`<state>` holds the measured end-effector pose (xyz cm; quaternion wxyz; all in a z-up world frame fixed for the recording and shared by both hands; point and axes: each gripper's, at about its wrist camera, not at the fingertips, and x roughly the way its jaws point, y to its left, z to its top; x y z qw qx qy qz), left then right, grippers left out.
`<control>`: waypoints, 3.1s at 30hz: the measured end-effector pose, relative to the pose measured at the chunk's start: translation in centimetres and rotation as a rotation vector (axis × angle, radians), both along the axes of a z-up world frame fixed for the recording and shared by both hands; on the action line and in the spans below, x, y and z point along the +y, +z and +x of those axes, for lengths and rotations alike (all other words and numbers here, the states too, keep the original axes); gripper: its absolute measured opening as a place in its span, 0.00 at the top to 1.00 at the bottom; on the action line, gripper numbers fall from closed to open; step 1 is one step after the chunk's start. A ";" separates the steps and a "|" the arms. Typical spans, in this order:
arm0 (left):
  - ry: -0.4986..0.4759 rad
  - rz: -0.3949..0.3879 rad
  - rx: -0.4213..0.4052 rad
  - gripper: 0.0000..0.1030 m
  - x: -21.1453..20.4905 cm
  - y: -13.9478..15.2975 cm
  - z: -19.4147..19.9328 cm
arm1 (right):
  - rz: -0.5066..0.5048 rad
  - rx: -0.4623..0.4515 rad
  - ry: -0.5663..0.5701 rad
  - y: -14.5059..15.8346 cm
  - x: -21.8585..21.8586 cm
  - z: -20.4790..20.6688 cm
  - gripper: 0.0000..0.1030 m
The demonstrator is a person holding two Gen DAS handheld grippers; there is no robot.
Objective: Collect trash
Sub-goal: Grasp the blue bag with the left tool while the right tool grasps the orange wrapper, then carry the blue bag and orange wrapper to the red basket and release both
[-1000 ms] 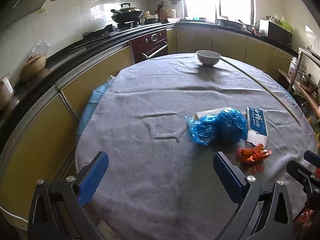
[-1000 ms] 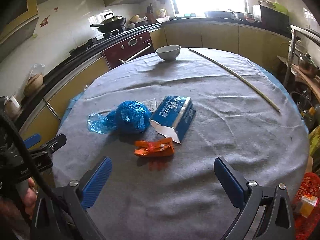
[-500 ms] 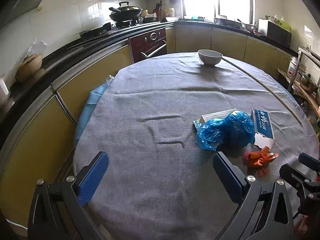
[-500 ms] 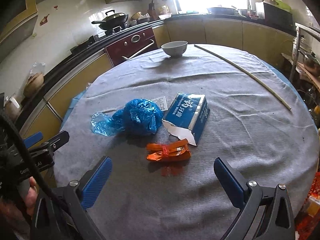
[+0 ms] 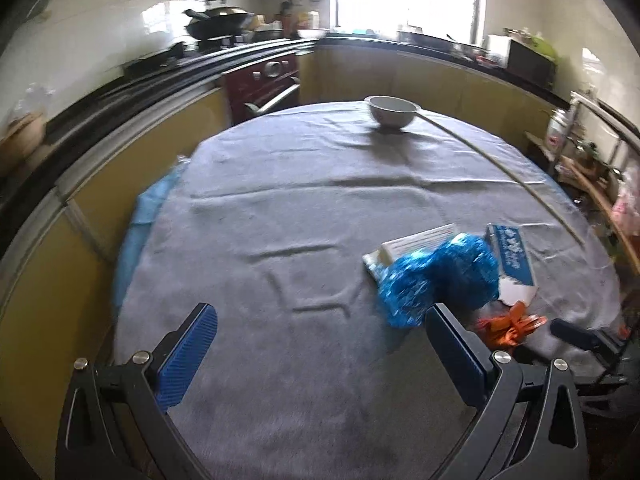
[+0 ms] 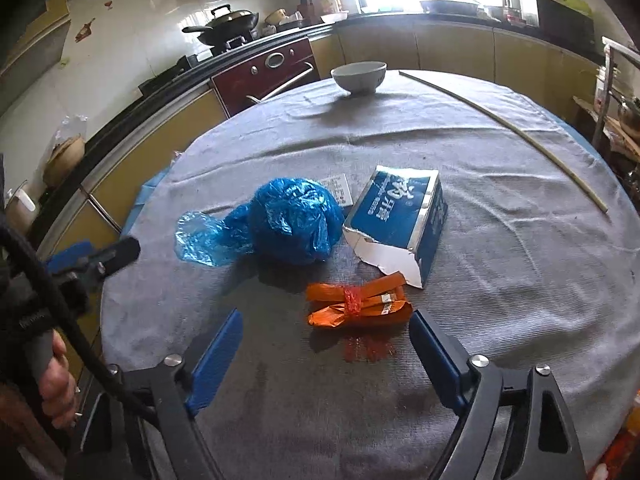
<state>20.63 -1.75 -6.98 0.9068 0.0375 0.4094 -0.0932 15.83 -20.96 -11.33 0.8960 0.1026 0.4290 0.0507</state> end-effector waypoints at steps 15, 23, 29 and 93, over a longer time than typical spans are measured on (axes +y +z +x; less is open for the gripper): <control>-0.310 -0.068 0.155 0.12 -5.2 -2.9 5.5 | 0.058 0.070 -0.048 -2.9 -1.8 1.6 0.52; -0.364 -0.133 0.253 0.81 -6.4 -4.9 5.0 | 0.115 0.086 -0.098 -3.0 -4.4 0.9 0.52; -0.399 -0.168 0.264 0.91 -6.6 -5.0 2.9 | 0.164 0.079 -0.101 -2.2 -4.8 0.8 0.51; -0.306 -0.161 0.220 0.53 -0.4 -2.1 -6.8 | -0.032 0.091 -0.037 -3.0 -1.2 3.5 0.64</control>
